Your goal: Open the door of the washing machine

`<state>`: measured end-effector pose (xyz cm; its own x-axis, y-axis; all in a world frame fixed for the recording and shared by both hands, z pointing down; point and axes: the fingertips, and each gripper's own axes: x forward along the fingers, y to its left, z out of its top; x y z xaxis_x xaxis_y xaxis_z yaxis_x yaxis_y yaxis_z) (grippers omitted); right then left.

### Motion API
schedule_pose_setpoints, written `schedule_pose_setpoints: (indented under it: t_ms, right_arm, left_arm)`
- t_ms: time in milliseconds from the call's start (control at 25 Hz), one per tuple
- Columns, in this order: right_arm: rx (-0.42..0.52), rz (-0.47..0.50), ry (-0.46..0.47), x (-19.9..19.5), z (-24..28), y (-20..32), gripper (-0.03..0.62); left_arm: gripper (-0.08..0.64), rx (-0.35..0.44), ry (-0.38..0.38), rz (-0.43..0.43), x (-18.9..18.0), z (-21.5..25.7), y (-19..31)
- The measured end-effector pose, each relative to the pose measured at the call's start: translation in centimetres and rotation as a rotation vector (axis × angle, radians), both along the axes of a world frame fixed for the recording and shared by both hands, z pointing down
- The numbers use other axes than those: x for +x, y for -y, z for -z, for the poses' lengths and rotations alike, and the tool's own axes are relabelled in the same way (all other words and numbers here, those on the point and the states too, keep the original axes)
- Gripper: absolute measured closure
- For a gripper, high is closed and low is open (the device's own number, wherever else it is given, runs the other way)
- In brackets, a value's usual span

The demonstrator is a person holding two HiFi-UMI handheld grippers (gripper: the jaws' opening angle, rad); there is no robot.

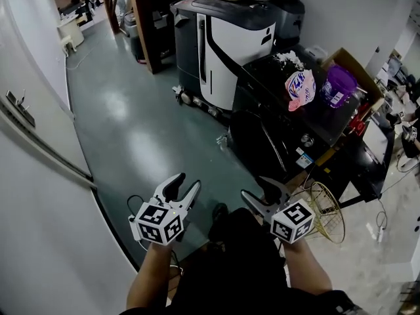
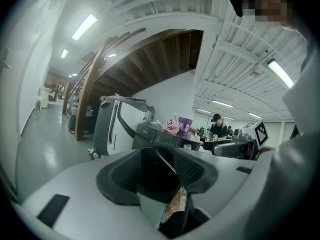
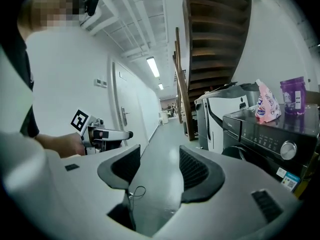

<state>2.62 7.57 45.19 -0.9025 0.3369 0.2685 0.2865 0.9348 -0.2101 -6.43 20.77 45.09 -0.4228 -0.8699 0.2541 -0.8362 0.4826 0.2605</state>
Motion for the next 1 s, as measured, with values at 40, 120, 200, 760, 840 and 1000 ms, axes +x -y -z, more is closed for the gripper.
schedule_pose_setpoints:
  t_ms: [40, 120, 200, 760, 840, 1000]
  right_arm:
    - [-0.003, 0.005, -0.004, -0.6, -0.3, 0.0, 0.334]
    - [-0.007, 0.012, -0.013, -2.1, -1.0, 0.1, 0.334]
    - [-0.017, 0.011, -0.021, -4.1, -1.5, 0.6, 0.334]
    - [-0.027, 0.055, -0.013, -25.6, 3.3, 5.3, 0.341]
    - [-0.034, 0.040, 0.004, -28.2, 4.6, 6.5, 0.334]
    - [-0.046, 0.057, 0.028, -29.6, 6.7, 7.2, 0.313]
  left_arm:
    - [0.357, -0.003, -0.005, -0.002, -0.5, -0.3, 0.1]
    - [0.357, -0.011, -0.014, -0.010, -1.9, -0.8, 0.5]
    - [0.357, -0.021, -0.027, -0.018, -3.6, -1.4, 1.2]
    - [0.357, -0.102, -0.028, -0.058, -22.9, 4.0, 8.2]
    - [0.356, -0.130, -0.012, -0.060, -25.0, 5.3, 8.9]
    - [0.316, -0.186, -0.072, -0.151, -25.7, 5.3, 10.8]
